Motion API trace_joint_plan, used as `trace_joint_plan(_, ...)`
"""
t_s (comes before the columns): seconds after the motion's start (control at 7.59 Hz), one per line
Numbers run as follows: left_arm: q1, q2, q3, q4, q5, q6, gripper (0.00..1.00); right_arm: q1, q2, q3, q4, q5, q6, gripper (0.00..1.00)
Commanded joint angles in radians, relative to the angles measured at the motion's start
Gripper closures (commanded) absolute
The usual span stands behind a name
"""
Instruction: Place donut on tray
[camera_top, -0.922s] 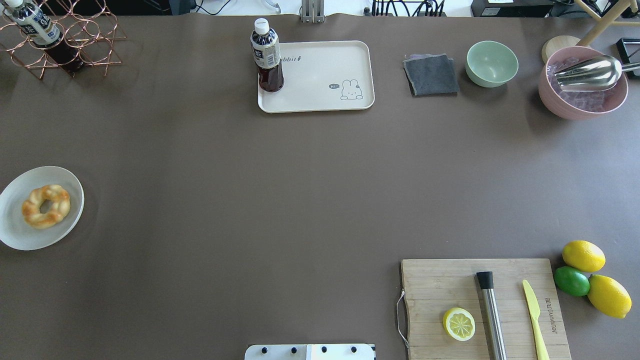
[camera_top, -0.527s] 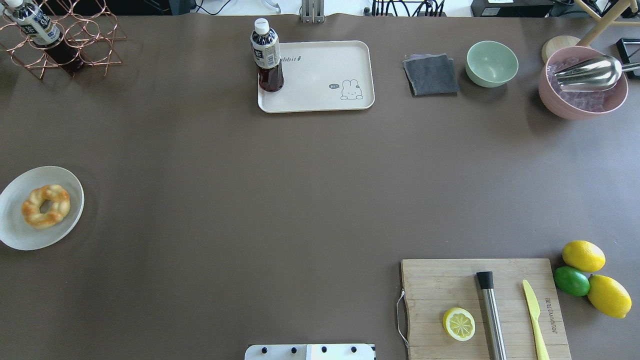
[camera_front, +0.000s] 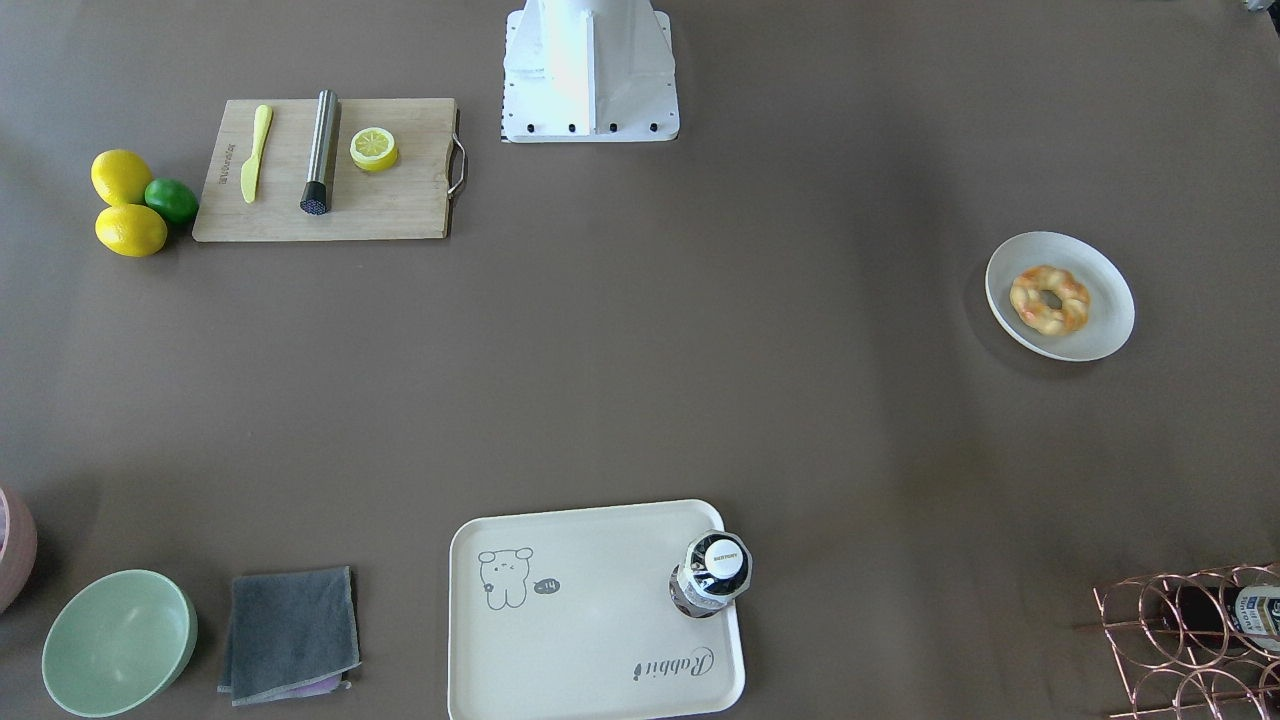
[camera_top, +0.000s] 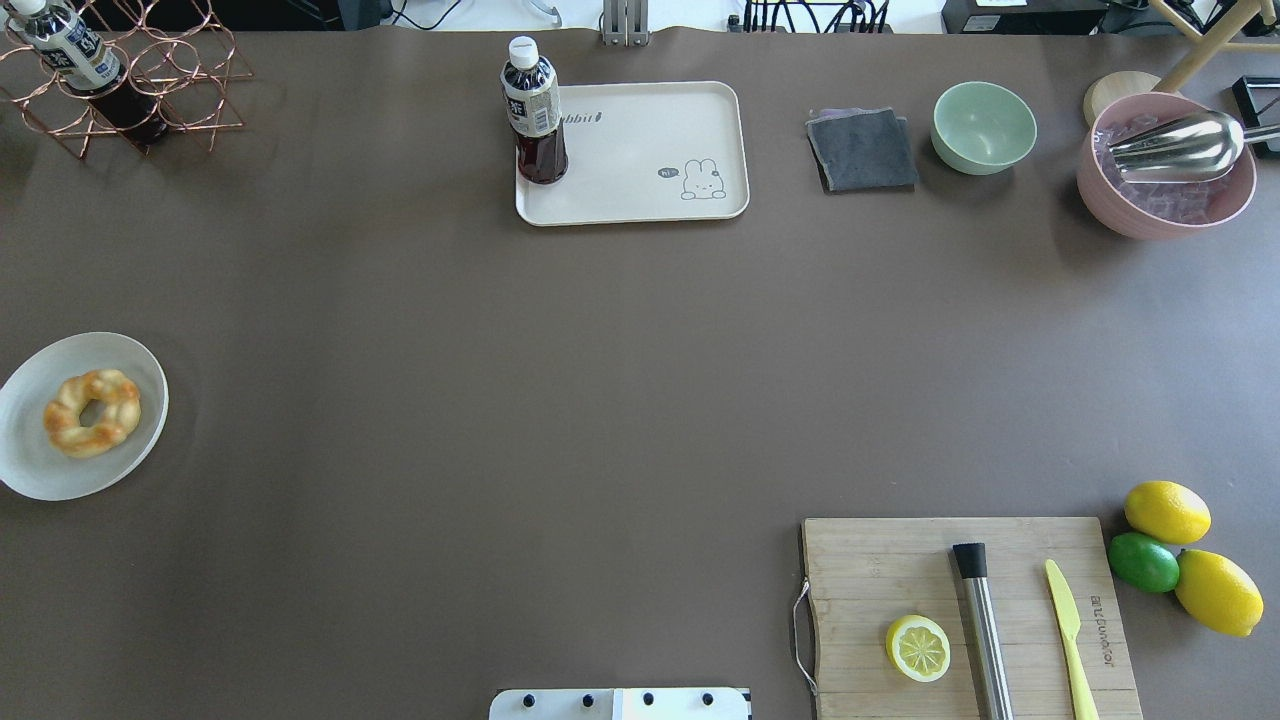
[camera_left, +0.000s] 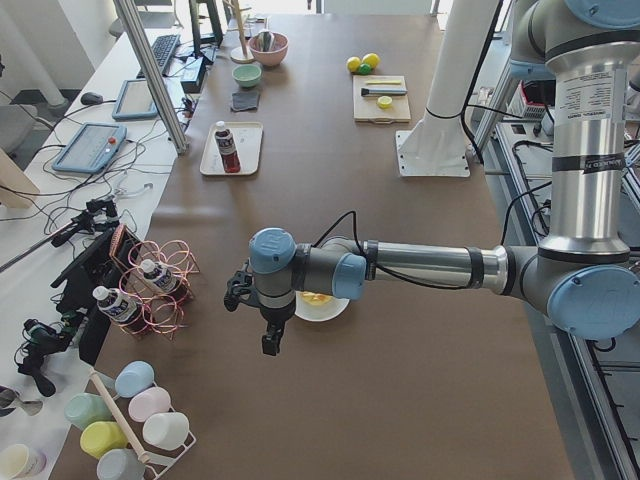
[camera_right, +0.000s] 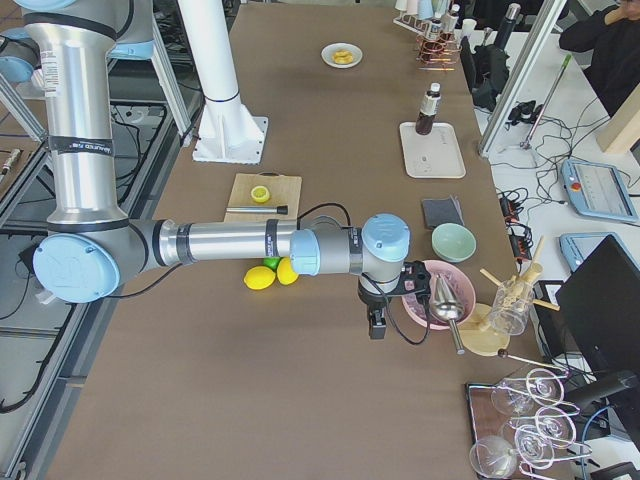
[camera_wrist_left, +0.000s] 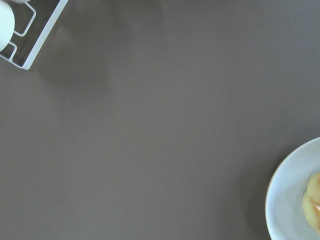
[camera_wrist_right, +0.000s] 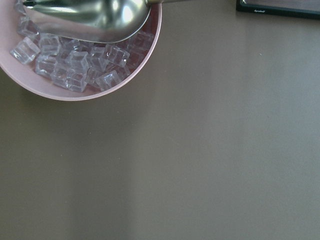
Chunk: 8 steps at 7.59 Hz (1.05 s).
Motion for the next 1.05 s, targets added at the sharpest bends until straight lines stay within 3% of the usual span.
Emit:
trace_joint_plan(0.0,0.000,0.001,-0.002,0.000,0.001,0.001,0.02,0.000,0.007,-0.004,0.002,0.002,-0.001,0.00)
trace_joint_plan(0.92,0.006,0.001,-0.007,0.000,0.001,0.001,0.02,-0.002,-0.002,-0.004,0.003,-0.002,-0.009,0.00)
